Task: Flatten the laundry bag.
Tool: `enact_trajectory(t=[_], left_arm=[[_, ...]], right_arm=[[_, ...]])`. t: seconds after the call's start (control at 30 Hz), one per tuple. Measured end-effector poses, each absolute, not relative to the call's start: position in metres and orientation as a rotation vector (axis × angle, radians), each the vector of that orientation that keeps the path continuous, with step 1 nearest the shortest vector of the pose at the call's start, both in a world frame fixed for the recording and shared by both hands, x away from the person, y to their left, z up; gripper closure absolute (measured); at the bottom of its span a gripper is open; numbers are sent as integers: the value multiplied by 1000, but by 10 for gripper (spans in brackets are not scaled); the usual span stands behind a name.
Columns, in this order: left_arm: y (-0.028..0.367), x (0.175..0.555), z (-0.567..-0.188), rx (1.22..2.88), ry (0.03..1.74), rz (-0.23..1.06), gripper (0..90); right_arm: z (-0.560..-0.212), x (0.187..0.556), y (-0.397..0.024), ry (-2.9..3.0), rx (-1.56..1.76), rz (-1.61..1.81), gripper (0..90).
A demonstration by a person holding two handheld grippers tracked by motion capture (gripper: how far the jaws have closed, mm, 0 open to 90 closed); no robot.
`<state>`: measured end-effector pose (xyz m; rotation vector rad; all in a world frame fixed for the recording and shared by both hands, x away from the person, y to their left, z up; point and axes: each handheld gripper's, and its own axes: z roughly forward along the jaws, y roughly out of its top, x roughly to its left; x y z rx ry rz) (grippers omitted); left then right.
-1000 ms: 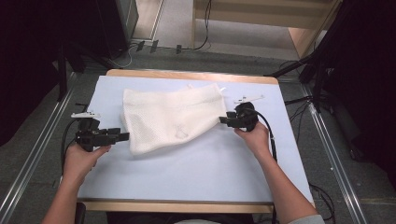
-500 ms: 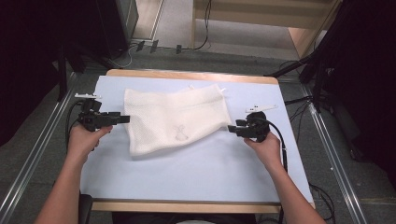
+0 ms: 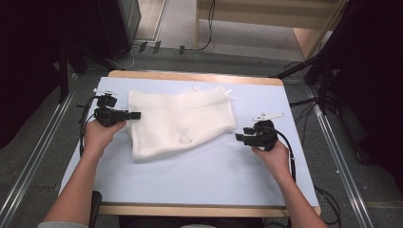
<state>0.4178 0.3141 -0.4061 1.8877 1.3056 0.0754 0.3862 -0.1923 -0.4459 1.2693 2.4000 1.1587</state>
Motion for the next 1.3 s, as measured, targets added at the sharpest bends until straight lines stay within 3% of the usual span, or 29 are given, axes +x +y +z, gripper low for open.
enact_trajectory(t=[0.1, 0.2, 0.63, 1.3], left_arm=[[305, 415, -404, 1897, 1271, 90, 809], [295, 412, -401, 1893, 1230, 104, 847], [243, 403, -408, 2026, 1098, 155, 845], [161, 391, -431, 2142, 897, 69, 852]], right_arm=[[-446, 386, -194, 2393, 1268, 1157, 520], [-446, 387, -194, 2389, 1276, 1170, 526], [-444, 388, -181, 2390, 1257, 1202, 531], [-430, 379, -152, 2383, 1177, 1301, 557]])
